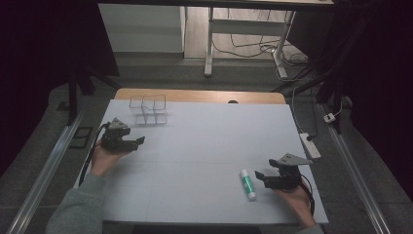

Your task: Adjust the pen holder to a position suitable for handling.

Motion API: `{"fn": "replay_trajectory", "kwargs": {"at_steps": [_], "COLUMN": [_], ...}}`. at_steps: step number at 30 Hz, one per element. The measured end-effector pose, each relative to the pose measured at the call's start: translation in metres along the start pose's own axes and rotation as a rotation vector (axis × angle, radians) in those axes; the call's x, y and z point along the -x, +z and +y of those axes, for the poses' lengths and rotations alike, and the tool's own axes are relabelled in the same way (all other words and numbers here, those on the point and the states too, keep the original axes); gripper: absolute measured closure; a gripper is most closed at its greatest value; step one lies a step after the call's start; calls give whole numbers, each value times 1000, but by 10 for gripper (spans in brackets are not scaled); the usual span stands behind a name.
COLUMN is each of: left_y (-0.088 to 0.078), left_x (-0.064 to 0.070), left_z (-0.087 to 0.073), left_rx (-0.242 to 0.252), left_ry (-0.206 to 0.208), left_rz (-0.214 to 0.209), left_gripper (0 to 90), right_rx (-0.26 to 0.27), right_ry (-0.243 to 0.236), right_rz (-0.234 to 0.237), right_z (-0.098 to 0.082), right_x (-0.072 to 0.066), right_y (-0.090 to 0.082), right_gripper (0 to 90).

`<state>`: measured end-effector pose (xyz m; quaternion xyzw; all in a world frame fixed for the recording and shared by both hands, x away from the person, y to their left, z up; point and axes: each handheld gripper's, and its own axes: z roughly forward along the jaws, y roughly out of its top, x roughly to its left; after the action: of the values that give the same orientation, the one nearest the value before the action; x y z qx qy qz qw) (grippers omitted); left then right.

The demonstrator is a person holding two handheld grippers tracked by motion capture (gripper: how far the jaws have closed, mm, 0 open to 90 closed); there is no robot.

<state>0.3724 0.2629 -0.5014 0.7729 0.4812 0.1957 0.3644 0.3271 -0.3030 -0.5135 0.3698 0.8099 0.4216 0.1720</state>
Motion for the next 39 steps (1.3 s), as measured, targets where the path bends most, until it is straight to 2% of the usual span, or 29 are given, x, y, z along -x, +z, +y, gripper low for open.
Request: {"fn": "replay_trajectory", "kwargs": {"at_steps": [4,6,13,17,20,25,27,30,35,39], "left_y": [5,8,12,14,12,14,18,23,28,31], "left_x": [-9,-16,-30,-34,-38,-47,-52,-57,-64,-70], "left_z": [3,4,8,11,13,17,20,24,28,28], "left_rx": [15,1,9,-3,6,9,9,11,11,15], "left_ry": [-23,-36,-60,-55,-60,-63,-61,-65,-72,-77], "left_rz": [19,26,41,50,54,81,91,94,96,114], "left_gripper": [285,285,296,306,316,384,449,509,551,665], "right_rx": [-4,0,1,5,6,5,0,8,6,1], "right_ry": [-3,0,-1,1,2,2,-1,0,1,0], "right_rz": [-5,2,4,2,3,2,2,-2,-5,-6], "right_z": [0,0,0,0,0,0,0,0,0,0], "right_x": [0,0,0,0,0,0,0,0,1,0], "right_y": [-1,-1,0,-1,0,0,0,0,1,1], "right_gripper": [204,204,204,205,205,205,205,205,205,206]}}
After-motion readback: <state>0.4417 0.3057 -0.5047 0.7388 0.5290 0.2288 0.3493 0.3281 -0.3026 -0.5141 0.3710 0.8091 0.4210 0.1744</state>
